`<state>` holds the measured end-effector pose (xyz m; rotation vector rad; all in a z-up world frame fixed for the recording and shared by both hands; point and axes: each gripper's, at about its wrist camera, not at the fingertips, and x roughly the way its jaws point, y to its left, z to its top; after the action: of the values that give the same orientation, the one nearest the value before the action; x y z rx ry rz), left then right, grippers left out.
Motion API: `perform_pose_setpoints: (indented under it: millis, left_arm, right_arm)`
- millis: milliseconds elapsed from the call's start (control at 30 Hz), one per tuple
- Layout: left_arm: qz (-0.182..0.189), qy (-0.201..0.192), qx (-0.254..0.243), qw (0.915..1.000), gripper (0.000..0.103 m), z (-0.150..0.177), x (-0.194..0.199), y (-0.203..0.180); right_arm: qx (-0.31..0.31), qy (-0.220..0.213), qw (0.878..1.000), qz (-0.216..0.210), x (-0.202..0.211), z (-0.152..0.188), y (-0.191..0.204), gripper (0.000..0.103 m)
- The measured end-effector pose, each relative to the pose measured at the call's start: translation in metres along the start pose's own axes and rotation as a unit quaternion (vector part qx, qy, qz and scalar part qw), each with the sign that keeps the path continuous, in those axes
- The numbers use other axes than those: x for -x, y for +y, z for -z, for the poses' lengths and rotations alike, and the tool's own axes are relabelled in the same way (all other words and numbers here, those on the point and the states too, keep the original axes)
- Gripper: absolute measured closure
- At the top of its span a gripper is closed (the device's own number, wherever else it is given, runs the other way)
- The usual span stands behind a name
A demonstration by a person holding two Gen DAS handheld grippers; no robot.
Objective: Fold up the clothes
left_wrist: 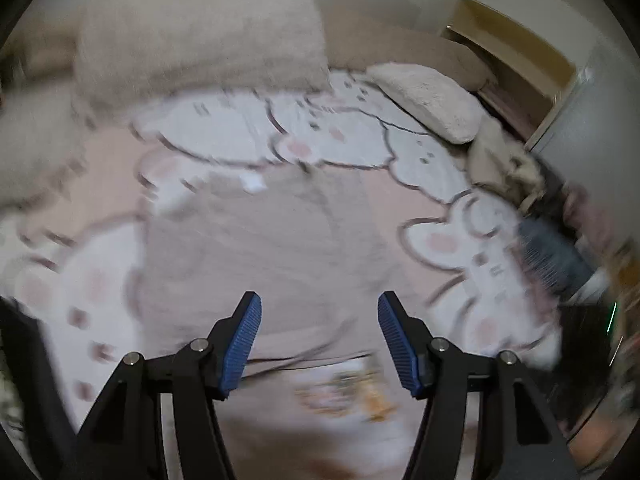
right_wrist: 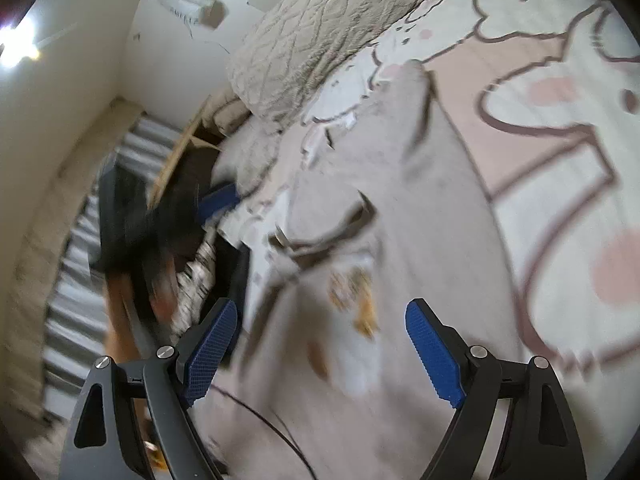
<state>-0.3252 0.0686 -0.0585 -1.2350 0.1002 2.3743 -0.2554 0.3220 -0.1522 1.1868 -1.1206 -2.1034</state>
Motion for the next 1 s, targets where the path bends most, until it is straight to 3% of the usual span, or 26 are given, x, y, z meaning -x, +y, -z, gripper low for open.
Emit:
perform_pose_setpoints:
  millis: [67, 167, 333, 433, 533, 667, 700, 767, 833, 900, 933, 967, 1000]
  left_arm:
    - [-0.033, -0.018, -0.039, 0.9985, 0.041, 0.026, 0.004, 0.011]
    - [-0.049, -0.004, -0.067, 0.9965, 0.041, 0.064, -0.007, 0.032]
    - [-0.070, 0.027, -0.052, 0.9958, 0.041, 0.095, -0.039, 0.068]
    - [-0.075, 0.038, -0.046, 0.9954, 0.041, 0.094, -0.056, 0.079]
    - [-0.075, 0.060, -0.048, 0.9942, 0.041, 0.086, -0.075, 0.080]
    - [-0.073, 0.049, -0.098, 0.9913, 0.041, 0.072, -0.088, 0.065]
    - [-0.074, 0.044, -0.117, 0.9893, 0.041, 0.068, -0.090, 0.060]
    - [-0.083, 0.039, -0.160, 0.9828, 0.025, 0.062, -0.097, 0.053]
    - [-0.076, 0.053, -0.182, 0.9789, 0.024, 0.057, -0.106, 0.052]
    - [-0.047, 0.074, -0.183, 0.9793, 0.047, 0.055, -0.110, 0.053]
    - [-0.031, 0.082, -0.175, 0.9807, 0.073, 0.054, -0.110, 0.053]
    - [-0.026, 0.082, -0.165, 0.9826, 0.083, 0.054, -0.106, 0.053]
    - [-0.024, 0.080, -0.155, 0.9844, 0.084, 0.055, -0.101, 0.052]
  right_arm:
    - [-0.040, 0.003, 0.999, -0.023, -0.018, -0.017, -0.007, 0.017]
    - [-0.096, 0.025, 0.994, -0.047, -0.053, -0.033, -0.016, 0.028]
    - [-0.127, 0.051, 0.991, -0.001, -0.106, -0.038, -0.024, 0.037]
    - [-0.136, 0.061, 0.988, 0.027, -0.126, -0.039, -0.028, 0.042]
    - [-0.146, 0.069, 0.985, 0.056, -0.138, -0.037, -0.033, 0.054]
    - [-0.125, 0.067, 0.987, 0.074, -0.138, -0.040, -0.031, 0.093]
    - [-0.111, 0.068, 0.988, 0.080, -0.137, -0.041, -0.028, 0.094]
    - [-0.082, 0.060, 0.991, 0.091, -0.132, -0.043, -0.019, 0.094]
    - [-0.057, 0.053, 0.992, 0.104, -0.126, -0.045, -0.012, 0.094]
    - [-0.043, 0.053, 0.991, 0.117, -0.125, -0.049, -0.009, 0.094]
    - [-0.038, 0.054, 0.990, 0.125, -0.126, -0.051, -0.008, 0.095]
    - [-0.028, 0.054, 0.989, 0.133, -0.126, -0.053, -0.006, 0.095]
    - [-0.015, 0.055, 0.988, 0.142, -0.127, -0.056, -0.005, 0.095]
